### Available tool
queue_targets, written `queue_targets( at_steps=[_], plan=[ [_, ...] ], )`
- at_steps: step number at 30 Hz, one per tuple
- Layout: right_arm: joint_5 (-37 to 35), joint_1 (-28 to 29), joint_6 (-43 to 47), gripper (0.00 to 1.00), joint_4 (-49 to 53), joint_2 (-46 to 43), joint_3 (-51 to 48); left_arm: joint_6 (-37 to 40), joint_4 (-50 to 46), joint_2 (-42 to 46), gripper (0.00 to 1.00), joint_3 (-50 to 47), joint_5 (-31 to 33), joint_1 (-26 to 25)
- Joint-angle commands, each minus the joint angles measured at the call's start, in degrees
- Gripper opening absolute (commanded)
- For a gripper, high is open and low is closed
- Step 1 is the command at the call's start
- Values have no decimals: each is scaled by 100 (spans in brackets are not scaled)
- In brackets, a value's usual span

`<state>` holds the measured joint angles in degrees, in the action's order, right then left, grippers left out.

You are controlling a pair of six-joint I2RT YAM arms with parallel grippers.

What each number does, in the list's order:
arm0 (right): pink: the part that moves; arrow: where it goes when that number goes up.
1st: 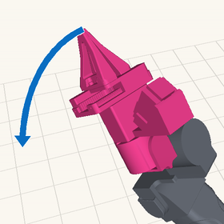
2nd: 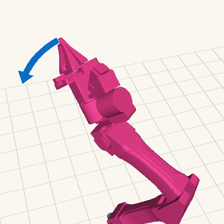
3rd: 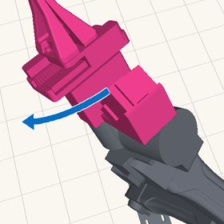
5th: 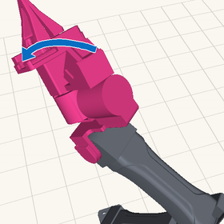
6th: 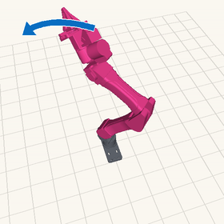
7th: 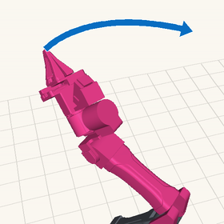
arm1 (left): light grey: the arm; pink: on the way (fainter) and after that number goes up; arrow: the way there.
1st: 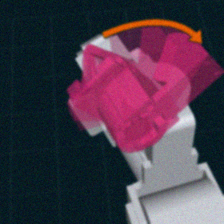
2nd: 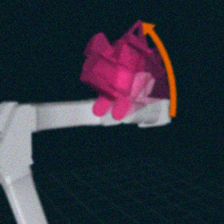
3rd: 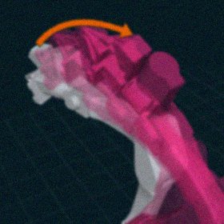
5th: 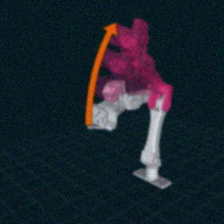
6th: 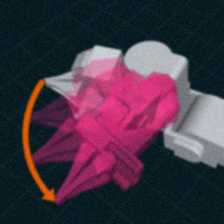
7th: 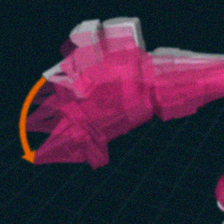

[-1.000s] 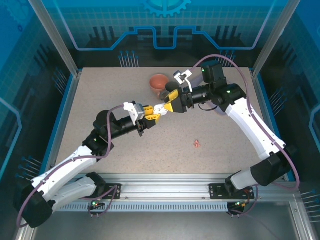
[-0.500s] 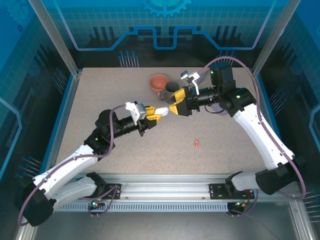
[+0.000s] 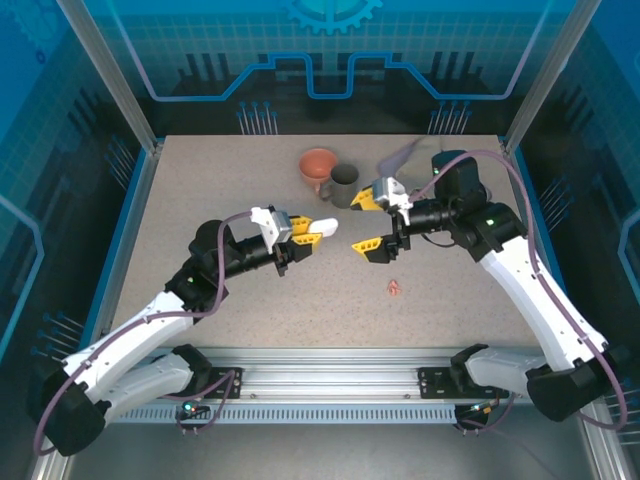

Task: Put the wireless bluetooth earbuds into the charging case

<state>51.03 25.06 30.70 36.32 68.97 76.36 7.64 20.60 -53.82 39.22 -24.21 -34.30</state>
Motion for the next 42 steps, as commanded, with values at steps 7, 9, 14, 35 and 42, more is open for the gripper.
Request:
queue_targets(
  at_steps=[7, 9, 14, 35, 42],
  plan=[
    [-95, 444, 1013, 74, 659, 800, 656, 185, -121, 237, 0, 203, -339, -23],
    [-120, 486, 968, 70, 649, 888, 662, 194, -131, 258, 0, 207, -335, -23],
    [-51, 602, 818, 60, 623, 1065, 696, 191, -120, 236, 0, 214, -338, -17],
    [333, 618, 466, 40, 426, 1261, 744, 150, -61, 118, 0, 239, -385, -21],
    [416, 615, 432, 32, 459, 1286, 753, 124, -38, 75, 0, 234, -399, -23]
  ],
)
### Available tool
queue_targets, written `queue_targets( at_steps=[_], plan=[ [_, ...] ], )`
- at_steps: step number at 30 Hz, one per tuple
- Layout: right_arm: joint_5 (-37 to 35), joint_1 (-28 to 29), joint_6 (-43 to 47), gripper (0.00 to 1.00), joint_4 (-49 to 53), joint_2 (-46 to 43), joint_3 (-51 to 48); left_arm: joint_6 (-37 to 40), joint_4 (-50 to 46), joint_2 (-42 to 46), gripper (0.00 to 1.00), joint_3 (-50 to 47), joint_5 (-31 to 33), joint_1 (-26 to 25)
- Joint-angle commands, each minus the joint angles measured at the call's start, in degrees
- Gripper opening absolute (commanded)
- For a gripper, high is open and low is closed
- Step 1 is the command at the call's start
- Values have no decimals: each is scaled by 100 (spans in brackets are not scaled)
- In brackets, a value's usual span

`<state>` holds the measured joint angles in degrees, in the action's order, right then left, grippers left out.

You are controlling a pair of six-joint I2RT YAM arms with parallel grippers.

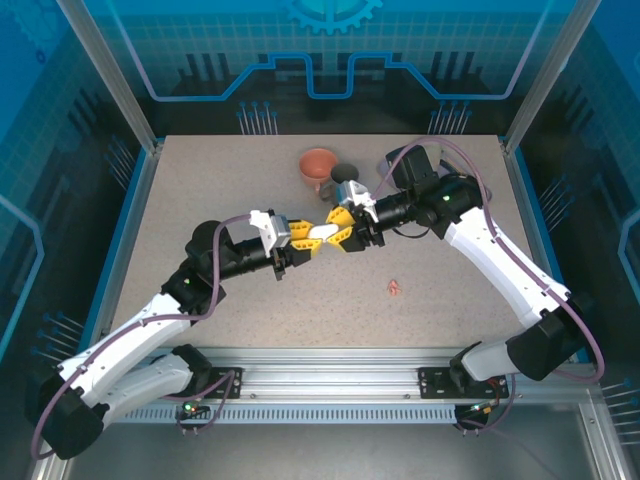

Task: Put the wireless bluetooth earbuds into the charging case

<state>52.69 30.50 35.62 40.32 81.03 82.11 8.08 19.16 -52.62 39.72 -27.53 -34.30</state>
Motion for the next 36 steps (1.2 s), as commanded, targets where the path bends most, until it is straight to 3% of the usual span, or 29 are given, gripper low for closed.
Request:
queue_targets(
  at_steps=[1, 5, 10, 16, 20, 36],
  plan=[
    [242, 77, -52, 28, 80, 73, 174, 76, 110, -51, 0, 189, -68, -19],
    [128, 55, -54, 25, 135, 25, 140, 77, 89, -58, 3, 201, -10, -19],
    [69, -123, -331, 24, 29, -74, -23, 88, 39, -7, 47, 180, 128, -18],
    [-176, -378, -743, 22, 82, -88, -158, 114, 62, 224, 81, 3, 532, -15],
    [-496, -547, -1228, 22, 21, -39, -301, 167, -43, 420, 98, -61, 803, -13],
    [-1779, -687, -3803, 20, -732, 865, -1076, 118, -580, 1050, 99, -236, 2003, -20]
  ],
)
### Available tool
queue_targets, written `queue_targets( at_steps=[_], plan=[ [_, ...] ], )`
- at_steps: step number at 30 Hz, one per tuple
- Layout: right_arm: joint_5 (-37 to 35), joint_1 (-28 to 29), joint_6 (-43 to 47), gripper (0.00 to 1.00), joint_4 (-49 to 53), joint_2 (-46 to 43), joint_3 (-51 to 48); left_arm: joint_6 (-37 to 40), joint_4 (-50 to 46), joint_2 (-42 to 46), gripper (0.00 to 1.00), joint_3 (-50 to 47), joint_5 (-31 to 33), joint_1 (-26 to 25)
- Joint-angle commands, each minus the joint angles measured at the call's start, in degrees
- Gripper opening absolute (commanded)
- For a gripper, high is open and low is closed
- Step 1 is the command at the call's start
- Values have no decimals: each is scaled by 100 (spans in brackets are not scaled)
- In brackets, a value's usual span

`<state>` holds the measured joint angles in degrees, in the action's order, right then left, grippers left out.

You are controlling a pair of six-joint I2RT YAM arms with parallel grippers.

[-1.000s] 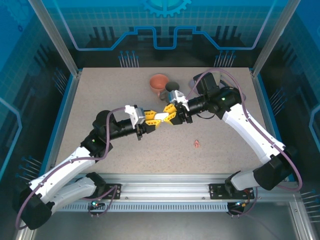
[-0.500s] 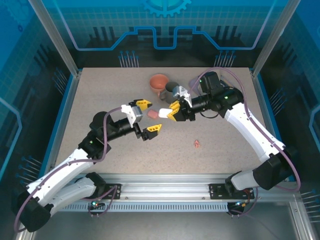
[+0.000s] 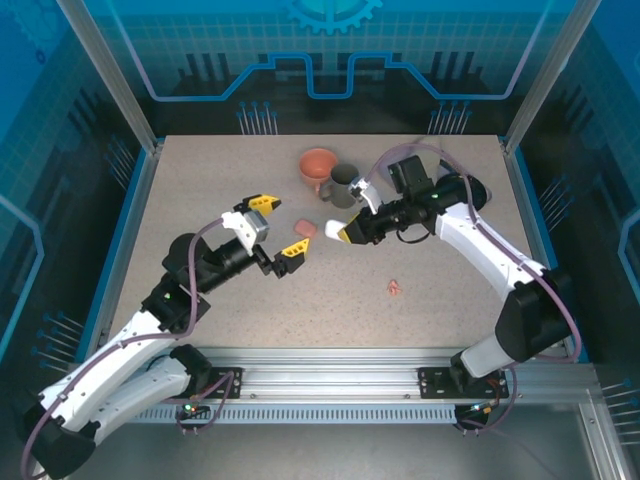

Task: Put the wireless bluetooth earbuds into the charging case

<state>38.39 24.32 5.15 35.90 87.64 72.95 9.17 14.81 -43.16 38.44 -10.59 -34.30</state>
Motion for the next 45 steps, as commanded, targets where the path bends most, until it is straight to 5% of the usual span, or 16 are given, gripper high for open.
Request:
queue_targets(
  at_steps=[1, 23, 45],
  plan=[
    [-439, -77, -906, 20, -385, 293, -219, -3, -181, 132, 99, -110, 325, -15],
    [-1084, -389, -1577, 19, -1001, 2106, -114, 111, -876, 633, 99, -122, 493, -6],
    [-1347, -796, -1398, 30, -902, 2399, -184, -29, -820, 654, 99, -194, 426, -9]
  ],
)
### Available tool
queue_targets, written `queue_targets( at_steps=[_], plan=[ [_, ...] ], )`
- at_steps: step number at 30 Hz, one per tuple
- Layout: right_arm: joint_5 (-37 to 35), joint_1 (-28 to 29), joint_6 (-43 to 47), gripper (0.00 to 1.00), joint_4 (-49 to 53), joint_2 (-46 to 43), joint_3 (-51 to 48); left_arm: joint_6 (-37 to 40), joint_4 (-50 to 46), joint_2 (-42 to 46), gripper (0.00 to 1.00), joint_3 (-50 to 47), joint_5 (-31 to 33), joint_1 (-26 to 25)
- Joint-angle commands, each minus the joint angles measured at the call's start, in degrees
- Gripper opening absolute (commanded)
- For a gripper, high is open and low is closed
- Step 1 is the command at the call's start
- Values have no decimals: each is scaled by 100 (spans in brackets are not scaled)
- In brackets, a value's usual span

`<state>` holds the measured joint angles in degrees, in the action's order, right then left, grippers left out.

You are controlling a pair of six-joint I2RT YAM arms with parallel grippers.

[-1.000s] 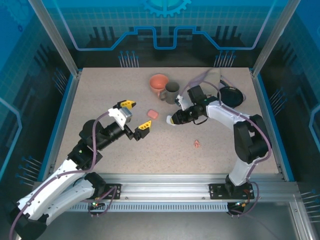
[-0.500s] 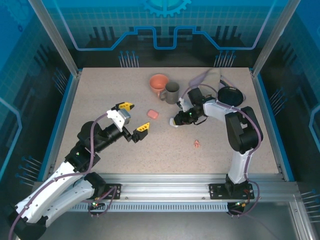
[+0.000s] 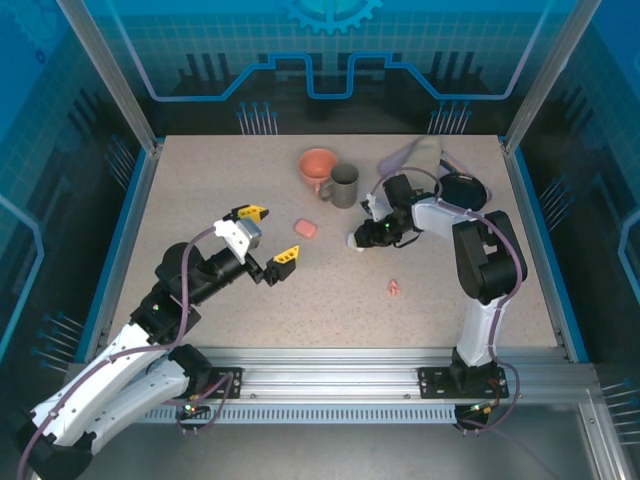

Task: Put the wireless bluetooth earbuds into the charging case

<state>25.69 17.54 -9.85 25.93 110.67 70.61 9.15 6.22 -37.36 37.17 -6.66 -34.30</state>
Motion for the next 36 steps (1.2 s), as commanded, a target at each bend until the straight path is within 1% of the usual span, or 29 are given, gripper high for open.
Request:
queue_targets(
  at_steps=[1, 6, 12, 15, 18, 20, 24, 26, 29, 30, 33, 35, 36],
  plan=[
    [-106, -135, 118, 30, 120, 106, 58, -27, 42, 76, 99, -52, 26, -15],
    [-362, -167, 186, 34, 255, 124, 92, -22, 29, 55, 99, -39, 22, -14],
    [-788, -171, 249, 47, 350, -7, 102, -22, 5, -15, 99, -23, 73, -8],
    [-986, -173, 305, 54, 386, -111, 94, -65, -6, -94, 99, -17, 205, -15],
    [-1140, -168, 358, 60, 362, -305, 33, -237, 9, -189, 99, 4, 454, -13],
    [-1234, -169, 389, 63, 351, -476, -7, -486, -48, -265, 99, 56, 745, -8],
    [-1322, -165, 459, 65, 317, -827, -115, -1323, -531, -531, 99, 361, 1577, 29],
    [-1355, -156, 489, 67, 288, -1035, -159, -1783, -1038, -785, 99, 695, 1674, 213],
    [-1306, -91, 532, 69, 226, -1310, -196, -2408, -1442, -1091, 99, 933, 1481, 671],
    [-1251, -44, 560, 71, 204, -1390, -197, -2655, -1494, -1161, 99, 959, 1348, 874],
    [-1116, 237, 720, 79, 136, -1546, -170, -3421, -1478, -1272, 99, 866, 865, 1568],
    [-1125, 478, 841, 83, 202, -1496, 9, -3820, -1421, -1272, 99, 747, 633, 1984],
    [-1185, 620, 917, 84, 308, -1401, 156, -3989, -1414, -1266, 99, 696, 500, 2175]
  ],
)
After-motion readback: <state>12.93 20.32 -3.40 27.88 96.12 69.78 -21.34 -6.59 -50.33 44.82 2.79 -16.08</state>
